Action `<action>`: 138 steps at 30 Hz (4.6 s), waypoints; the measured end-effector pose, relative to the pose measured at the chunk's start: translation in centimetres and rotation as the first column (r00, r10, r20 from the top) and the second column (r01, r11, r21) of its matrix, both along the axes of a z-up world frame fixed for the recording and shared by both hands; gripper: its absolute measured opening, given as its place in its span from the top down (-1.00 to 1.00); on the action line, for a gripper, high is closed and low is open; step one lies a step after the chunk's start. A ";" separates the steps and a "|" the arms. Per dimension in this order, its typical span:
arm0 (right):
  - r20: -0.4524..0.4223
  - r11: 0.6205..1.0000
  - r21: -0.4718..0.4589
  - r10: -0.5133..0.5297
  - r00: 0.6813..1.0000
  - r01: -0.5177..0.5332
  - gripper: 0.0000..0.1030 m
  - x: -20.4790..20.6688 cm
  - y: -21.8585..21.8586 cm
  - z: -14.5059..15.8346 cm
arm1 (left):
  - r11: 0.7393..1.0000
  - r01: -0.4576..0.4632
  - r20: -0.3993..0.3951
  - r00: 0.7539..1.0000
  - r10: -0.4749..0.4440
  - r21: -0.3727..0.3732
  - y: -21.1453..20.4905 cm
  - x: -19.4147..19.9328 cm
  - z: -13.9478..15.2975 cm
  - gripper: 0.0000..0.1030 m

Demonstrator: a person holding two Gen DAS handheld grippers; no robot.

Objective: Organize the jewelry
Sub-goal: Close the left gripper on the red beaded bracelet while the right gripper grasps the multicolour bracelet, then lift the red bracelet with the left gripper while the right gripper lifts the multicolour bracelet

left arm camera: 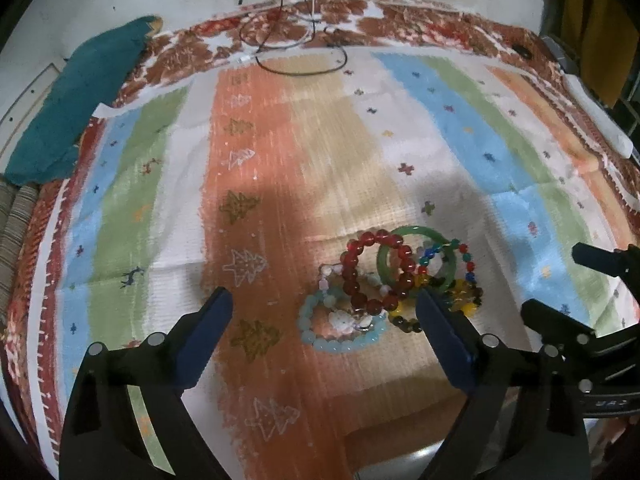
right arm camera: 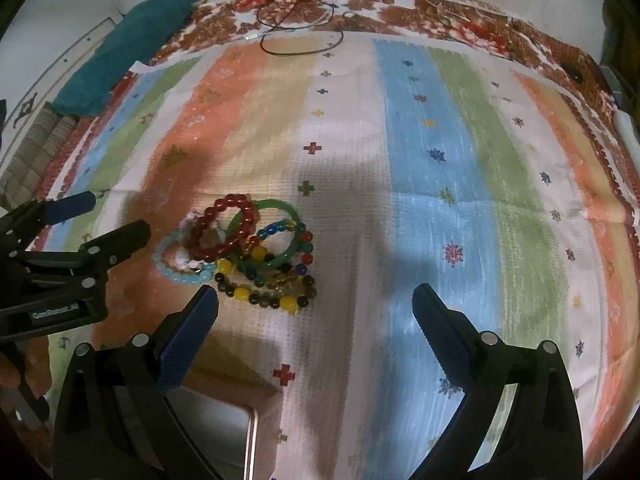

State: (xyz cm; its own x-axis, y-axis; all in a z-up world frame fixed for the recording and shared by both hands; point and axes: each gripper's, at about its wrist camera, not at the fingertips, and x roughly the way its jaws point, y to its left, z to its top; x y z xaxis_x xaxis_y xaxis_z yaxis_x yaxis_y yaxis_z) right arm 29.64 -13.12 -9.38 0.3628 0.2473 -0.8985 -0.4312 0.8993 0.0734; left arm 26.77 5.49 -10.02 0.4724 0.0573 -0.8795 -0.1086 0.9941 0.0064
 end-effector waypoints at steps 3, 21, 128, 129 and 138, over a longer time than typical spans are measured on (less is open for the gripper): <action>-0.006 1.000 0.011 -0.001 1.000 0.001 -0.91 0.9 0.1 -0.2 | 1.000 -0.006 -0.024 1.000 0.006 -0.007 0.4 0.9 -1.1 -0.76; -0.070 0.999 -0.028 0.021 0.997 -0.023 -0.54 3.2 2.1 -3.8 | 0.998 0.027 -0.080 0.996 -0.032 -0.062 1.2 4.6 -4.6 -0.49; 0.327 0.984 0.127 0.076 0.942 -0.123 0.80 -10.8 1.0 9.0 | 0.993 0.012 0.219 0.976 0.015 -0.119 -3.4 -12.9 8.3 0.75; 0.325 0.984 0.128 0.075 0.943 -0.122 0.80 -11.0 1.0 8.9 | 0.993 0.014 0.218 0.976 0.012 -0.117 -3.5 -13.1 8.2 0.75; 0.319 0.984 0.133 0.074 0.945 -0.122 0.80 -13.0 -0.1 8.8 | 0.992 0.017 0.224 0.974 0.011 -0.123 -4.1 -14.8 8.0 0.75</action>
